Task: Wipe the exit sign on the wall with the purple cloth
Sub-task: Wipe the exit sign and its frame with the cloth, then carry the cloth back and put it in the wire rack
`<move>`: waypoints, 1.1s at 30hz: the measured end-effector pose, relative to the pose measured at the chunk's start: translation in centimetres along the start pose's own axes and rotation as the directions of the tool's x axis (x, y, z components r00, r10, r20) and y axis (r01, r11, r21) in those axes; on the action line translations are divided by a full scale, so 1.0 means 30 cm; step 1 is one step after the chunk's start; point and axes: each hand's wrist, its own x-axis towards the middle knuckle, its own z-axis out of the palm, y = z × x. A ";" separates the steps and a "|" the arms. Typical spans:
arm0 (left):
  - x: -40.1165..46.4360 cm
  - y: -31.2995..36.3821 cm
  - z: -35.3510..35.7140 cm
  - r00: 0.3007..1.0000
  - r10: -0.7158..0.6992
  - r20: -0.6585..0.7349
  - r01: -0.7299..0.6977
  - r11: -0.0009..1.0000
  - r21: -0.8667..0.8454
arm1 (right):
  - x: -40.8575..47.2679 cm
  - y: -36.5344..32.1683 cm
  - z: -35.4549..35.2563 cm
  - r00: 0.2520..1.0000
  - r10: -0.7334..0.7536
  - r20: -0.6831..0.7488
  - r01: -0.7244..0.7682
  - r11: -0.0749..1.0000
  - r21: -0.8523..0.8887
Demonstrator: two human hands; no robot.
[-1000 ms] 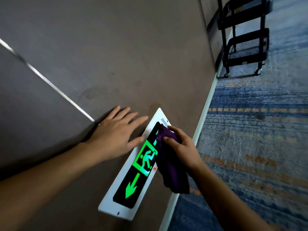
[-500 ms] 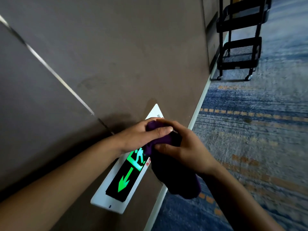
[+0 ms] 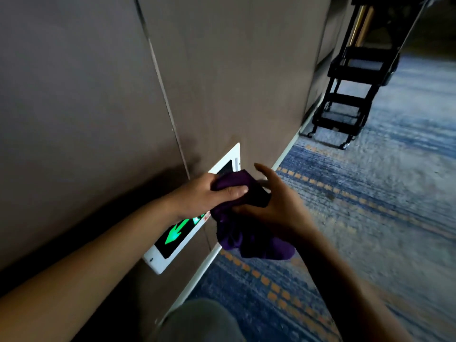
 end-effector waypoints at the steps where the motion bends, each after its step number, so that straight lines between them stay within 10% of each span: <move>1: -0.002 -0.001 0.007 1.000 0.013 -0.016 -0.014 1.000 -0.014 | -0.006 0.004 -0.003 1.000 0.012 0.022 -0.012 1.000 -0.004; 13: -0.056 0.237 0.095 0.984 -0.014 -0.178 -0.009 0.992 -0.128 | -0.162 -0.138 -0.275 0.991 0.131 0.019 -0.132 0.978 0.164; 23: -0.138 0.678 0.108 0.957 0.009 0.289 -0.006 1.000 -0.012 | -0.370 -0.402 -0.591 0.977 0.208 0.045 -0.205 0.865 0.459; 33: -0.347 1.161 0.172 0.951 0.096 0.294 -0.102 0.995 0.004 | -0.660 -0.708 -0.997 0.951 0.299 -0.084 -0.255 0.906 0.339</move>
